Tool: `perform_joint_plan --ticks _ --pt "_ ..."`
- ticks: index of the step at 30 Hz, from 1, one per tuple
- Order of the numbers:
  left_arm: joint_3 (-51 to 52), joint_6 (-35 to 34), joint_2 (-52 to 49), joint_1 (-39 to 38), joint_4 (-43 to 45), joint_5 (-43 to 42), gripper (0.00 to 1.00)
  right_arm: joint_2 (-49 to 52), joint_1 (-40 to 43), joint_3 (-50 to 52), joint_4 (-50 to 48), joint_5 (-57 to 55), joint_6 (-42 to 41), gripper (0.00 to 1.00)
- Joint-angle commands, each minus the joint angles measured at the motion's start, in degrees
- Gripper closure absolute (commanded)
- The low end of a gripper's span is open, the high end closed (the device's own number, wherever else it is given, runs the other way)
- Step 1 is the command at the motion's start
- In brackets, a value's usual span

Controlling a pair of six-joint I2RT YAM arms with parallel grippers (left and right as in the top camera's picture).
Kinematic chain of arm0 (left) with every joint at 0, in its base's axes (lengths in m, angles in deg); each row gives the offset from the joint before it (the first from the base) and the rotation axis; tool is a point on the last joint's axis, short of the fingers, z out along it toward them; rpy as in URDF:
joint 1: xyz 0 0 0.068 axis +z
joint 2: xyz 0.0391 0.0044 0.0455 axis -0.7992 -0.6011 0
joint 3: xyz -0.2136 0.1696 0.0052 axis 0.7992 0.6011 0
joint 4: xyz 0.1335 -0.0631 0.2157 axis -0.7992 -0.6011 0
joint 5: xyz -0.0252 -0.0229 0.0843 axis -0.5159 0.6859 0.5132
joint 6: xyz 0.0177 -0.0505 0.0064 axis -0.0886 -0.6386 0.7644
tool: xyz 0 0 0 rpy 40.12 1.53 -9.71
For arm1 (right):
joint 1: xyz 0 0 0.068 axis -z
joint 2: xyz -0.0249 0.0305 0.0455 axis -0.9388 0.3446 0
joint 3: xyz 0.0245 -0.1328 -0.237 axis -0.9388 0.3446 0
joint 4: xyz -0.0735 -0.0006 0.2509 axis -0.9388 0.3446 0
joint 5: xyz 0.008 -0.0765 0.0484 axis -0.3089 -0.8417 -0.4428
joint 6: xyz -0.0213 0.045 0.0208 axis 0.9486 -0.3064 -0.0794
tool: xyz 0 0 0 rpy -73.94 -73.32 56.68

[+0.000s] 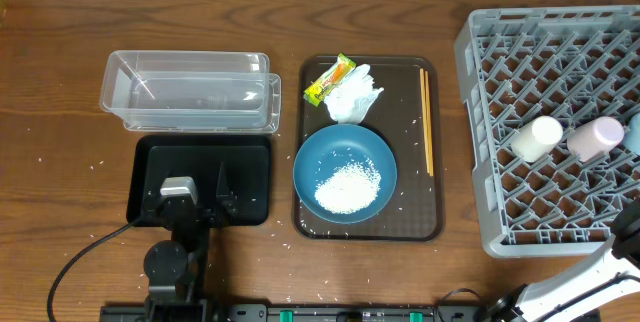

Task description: Sort waste into correct bins and load items into the dishwasher rack

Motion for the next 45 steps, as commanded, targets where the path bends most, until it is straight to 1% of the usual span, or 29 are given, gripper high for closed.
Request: perform_joint_plan --ticks 1,8,14,20,22,23,28,32,36,41,43,45 --pt "1.09 0.33 0.35 0.24 -2.05 0.70 0.04 -1.25 -0.17 0.13 0.46 -0.83 0.04 0.81" --pt "1.09 0.33 0.35 0.24 -2.05 0.70 0.04 -1.62 -0.17 0.15 3.17 -0.74 0.04 0.82" --pt "1.09 0.33 0.35 0.24 -2.05 0.70 0.03 -0.22 -0.22 0.20 4.66 -0.63 1.60 0.79" --pt "1.09 0.33 0.35 0.24 -2.05 0.70 0.04 0.15 -0.20 0.24 5.92 -1.22 1.57 0.87" --pt "1.09 0.33 0.35 0.24 -2.05 0.70 0.03 0.15 -0.09 0.24 7.34 -2.67 0.63 0.96" --pt "1.09 0.33 0.35 0.24 -2.05 0.70 0.03 0.15 -0.04 0.24 7.85 -3.56 -0.22 0.99" --pt "1.09 0.33 0.35 0.24 -2.05 0.70 0.03 -0.28 0.04 -0.26 11.54 -11.58 -7.52 0.98" --pt "1.09 0.33 0.35 0.24 -2.05 0.70 0.03 -1.62 0.07 -0.31 11.91 -12.46 -8.11 0.98" --pt "1.09 0.33 0.35 0.24 -2.05 0.70 0.04 -3.56 0.07 -0.31 9.97 -7.67 -8.00 0.98" --pt "1.09 0.33 0.35 0.24 -2.05 0.70 0.04 -4.35 -0.11 -0.28 1.92 9.92 1.68 0.89" --pt "1.09 0.33 0.35 0.24 -2.05 0.70 0.03 -4.13 -0.44 -0.28 0.50 10.91 2.01 0.88" --pt "1.09 0.33 0.35 0.24 -2.05 0.70 0.03 -3.91 -0.68 -0.24 -0.50 10.73 2.05 0.85"
